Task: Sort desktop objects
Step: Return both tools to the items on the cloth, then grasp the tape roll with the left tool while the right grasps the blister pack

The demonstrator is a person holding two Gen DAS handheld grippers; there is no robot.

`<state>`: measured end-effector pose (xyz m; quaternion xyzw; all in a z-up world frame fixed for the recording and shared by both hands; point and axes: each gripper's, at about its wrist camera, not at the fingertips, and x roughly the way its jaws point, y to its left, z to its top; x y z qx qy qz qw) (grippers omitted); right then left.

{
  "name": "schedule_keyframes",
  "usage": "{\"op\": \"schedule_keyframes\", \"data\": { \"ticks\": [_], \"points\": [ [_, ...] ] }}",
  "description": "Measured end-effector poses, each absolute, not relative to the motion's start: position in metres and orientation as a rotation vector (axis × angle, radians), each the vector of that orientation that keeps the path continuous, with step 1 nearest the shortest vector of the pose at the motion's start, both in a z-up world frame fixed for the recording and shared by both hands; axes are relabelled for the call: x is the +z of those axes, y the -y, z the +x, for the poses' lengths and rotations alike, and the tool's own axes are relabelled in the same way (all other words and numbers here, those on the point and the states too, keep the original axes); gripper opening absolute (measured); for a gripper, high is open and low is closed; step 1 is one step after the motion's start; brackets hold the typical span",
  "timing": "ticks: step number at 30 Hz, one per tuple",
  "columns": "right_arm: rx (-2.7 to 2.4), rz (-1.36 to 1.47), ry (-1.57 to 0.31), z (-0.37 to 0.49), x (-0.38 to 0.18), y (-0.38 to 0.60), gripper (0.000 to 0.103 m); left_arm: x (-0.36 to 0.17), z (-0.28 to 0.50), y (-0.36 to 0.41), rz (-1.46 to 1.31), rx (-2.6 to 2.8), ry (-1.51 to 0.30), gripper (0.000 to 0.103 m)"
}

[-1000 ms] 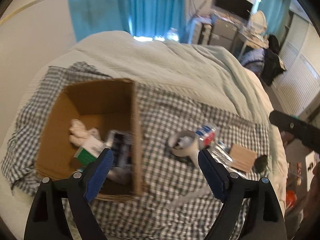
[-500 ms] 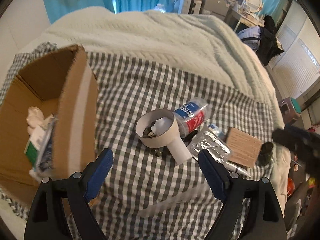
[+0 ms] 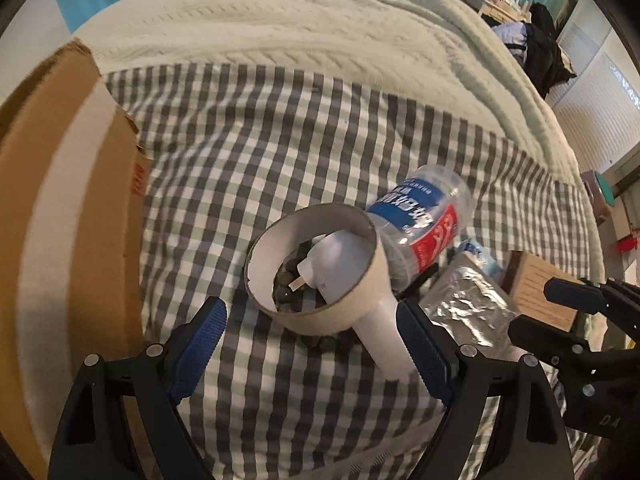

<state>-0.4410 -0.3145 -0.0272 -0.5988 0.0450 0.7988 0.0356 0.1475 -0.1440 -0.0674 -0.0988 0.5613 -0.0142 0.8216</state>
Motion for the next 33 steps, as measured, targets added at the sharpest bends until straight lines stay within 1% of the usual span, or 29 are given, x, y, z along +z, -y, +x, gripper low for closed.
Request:
{"op": "schedule_keyframes", "data": {
  "ticks": [6, 10, 11, 12, 13, 14, 15, 16, 17, 20, 22, 27, 28, 29, 32, 33],
  "points": [
    [2.486, -1.849, -0.191, -0.453, -0.038, 0.311, 0.063, -0.082, 0.159, 0.136, -0.272, -0.055, -1.201, 0.089],
    [2.467, -1.965, -0.245, -0.458, -0.054, 0.312, 0.063, -0.091, 0.165, 0.134, -0.338, -0.067, -1.217, 0.090],
    [2.449, -2.006, -0.251, -0.459, -0.059, 0.314, 0.060, -0.092, 0.167, 0.134, -0.339, -0.065, -1.217, 0.090],
    [2.421, -2.041, -0.246, -0.459, -0.064, 0.314, 0.049, -0.093, 0.168, 0.135, -0.339, -0.066, -1.216, 0.090],
    [2.388, -2.082, -0.234, -0.458, -0.069, 0.314, 0.042, -0.093, 0.169, 0.135, -0.336, -0.068, -1.216, 0.090],
    [2.377, -2.097, -0.218, -0.457, -0.071, 0.314, 0.029, -0.093, 0.170, 0.135, -0.332, -0.068, -1.217, 0.090],
    [2.364, -2.112, -0.189, -0.455, -0.072, 0.314, 0.024, -0.093, 0.170, 0.135, -0.329, -0.071, -1.219, 0.090],
    [2.365, -2.120, -0.181, -0.453, -0.070, 0.314, 0.023, -0.092, 0.171, 0.134, -0.330, -0.075, -1.221, 0.090],
    [2.369, -2.121, -0.196, -0.451, -0.067, 0.312, 0.019, -0.091, 0.172, 0.133, -0.335, -0.081, -1.226, 0.090],
    [2.384, -2.112, -0.257, -0.446, -0.058, 0.309, 0.014, -0.087, 0.169, 0.129, -0.368, -0.086, -1.228, 0.089],
    [2.404, -2.107, -0.292, -0.442, -0.052, 0.309, 0.014, -0.083, 0.167, 0.127, -0.382, -0.085, -1.227, 0.089],
    [2.452, -2.110, -0.314, -0.439, -0.043, 0.324, 0.014, -0.065, 0.155, 0.128, -0.330, -0.090, -1.200, 0.089],
    [2.466, -2.116, -0.329, -0.438, -0.040, 0.327, 0.014, -0.062, 0.153, 0.127, -0.321, -0.091, -1.195, 0.089],
    [2.474, -2.122, -0.351, -0.436, -0.037, 0.329, 0.016, -0.059, 0.150, 0.125, -0.316, -0.092, -1.193, 0.089],
    [2.463, -2.145, -0.442, -0.435, -0.039, 0.336, 0.017, -0.054, 0.149, 0.122, -0.311, -0.081, -1.186, 0.089],
    [2.446, -2.161, -0.442, -0.437, -0.044, 0.340, 0.017, -0.054, 0.152, 0.122, -0.308, -0.077, -1.185, 0.089]
  ]
}}
